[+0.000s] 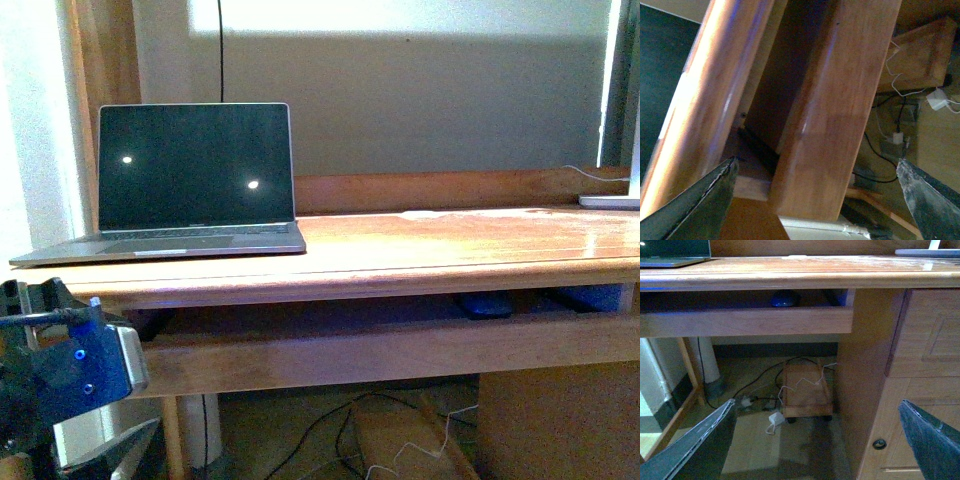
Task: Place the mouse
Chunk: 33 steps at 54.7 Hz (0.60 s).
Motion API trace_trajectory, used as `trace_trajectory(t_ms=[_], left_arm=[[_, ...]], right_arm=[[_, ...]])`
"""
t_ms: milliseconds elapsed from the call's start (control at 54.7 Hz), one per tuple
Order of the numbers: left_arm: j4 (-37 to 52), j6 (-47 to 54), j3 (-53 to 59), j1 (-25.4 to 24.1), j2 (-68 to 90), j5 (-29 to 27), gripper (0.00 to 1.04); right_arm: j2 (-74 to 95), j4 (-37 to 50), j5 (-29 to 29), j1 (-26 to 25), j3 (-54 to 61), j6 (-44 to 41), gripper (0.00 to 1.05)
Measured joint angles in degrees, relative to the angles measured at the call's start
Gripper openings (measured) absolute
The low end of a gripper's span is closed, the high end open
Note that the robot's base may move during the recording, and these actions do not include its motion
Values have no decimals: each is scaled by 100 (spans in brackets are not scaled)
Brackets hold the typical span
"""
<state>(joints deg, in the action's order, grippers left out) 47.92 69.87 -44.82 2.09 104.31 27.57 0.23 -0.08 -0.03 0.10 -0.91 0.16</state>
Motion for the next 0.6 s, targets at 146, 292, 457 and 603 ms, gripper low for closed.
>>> trace_trajectory(t_ms=[146,292,457,603], left_arm=[[162,247,-776,177,887,-13,97],[-17,339,-922,219,1073,-155,97],[-1451,195,-962,302,684,-577,97],[-3783,-9,-844,319,-267,-173,97]], right_arm=[[0,0,2,0,0,-2,97],[0,0,-2,0,0,-2,97],[0,0,2,0,0,-2,97],[0,0,7,0,0,-2,97]])
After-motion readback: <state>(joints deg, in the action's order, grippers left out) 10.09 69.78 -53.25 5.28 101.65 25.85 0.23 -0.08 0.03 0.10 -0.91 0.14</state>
